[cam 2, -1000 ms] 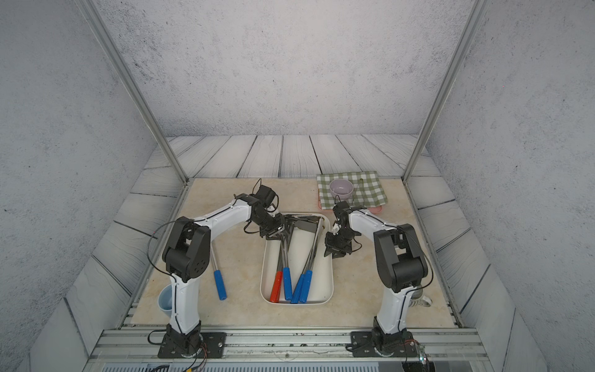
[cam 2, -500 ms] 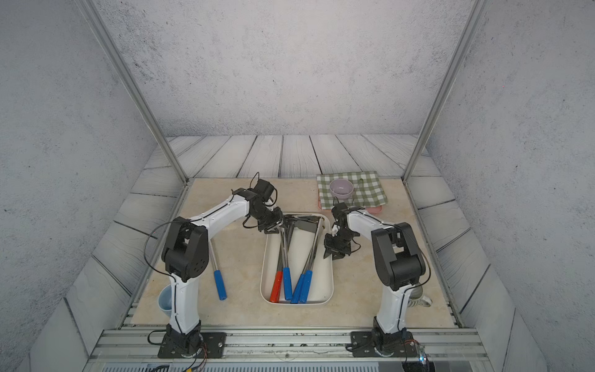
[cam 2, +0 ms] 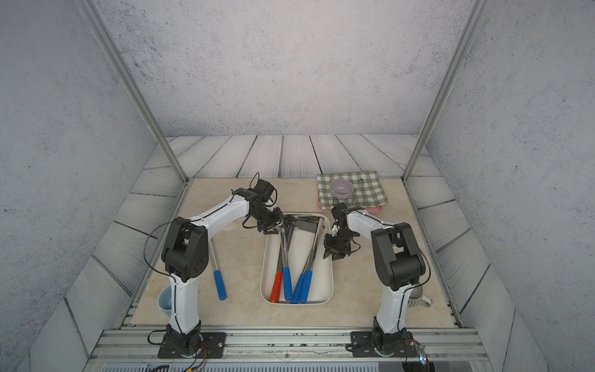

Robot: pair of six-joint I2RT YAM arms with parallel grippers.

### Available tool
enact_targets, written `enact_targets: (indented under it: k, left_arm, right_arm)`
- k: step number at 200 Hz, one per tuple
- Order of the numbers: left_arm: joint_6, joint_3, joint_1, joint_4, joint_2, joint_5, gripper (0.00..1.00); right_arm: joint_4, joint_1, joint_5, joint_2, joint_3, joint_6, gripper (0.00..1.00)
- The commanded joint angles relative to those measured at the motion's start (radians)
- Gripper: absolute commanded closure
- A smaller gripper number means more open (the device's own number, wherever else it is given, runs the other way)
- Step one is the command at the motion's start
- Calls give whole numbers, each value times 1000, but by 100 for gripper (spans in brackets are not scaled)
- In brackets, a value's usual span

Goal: Put the small hoe into the storage box
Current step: Place the hoe in the storage box, then pick up the hoe from the center of the board.

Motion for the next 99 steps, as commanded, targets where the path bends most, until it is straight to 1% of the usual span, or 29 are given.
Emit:
enact_targets:
  k: [1, 21, 38, 58, 78, 99]
  left_arm:
    - [42, 15, 3, -26, -98, -29, 48]
    - [66, 14, 4, -40, -157, -60, 47]
    - [84, 9, 7, -63, -204, -99, 47]
    - [102, -17, 20, -83, -264, -146, 47]
    - [117, -73, 47, -91, -330, -174, 47]
    - [128, -155, 94, -77, -410, -180, 48]
  right_arm:
    - [-38, 5, 24, 0, 12, 9, 63]
    - [-55, 8, 31, -11, 24, 10, 57]
    - [-72, 7, 42, -32, 38, 10, 55]
    - [-95, 8, 55, -64, 60, 13, 49]
    - [-125, 7, 69, -92, 94, 15, 42]
    - [-156, 7, 82, -122, 134, 21, 39]
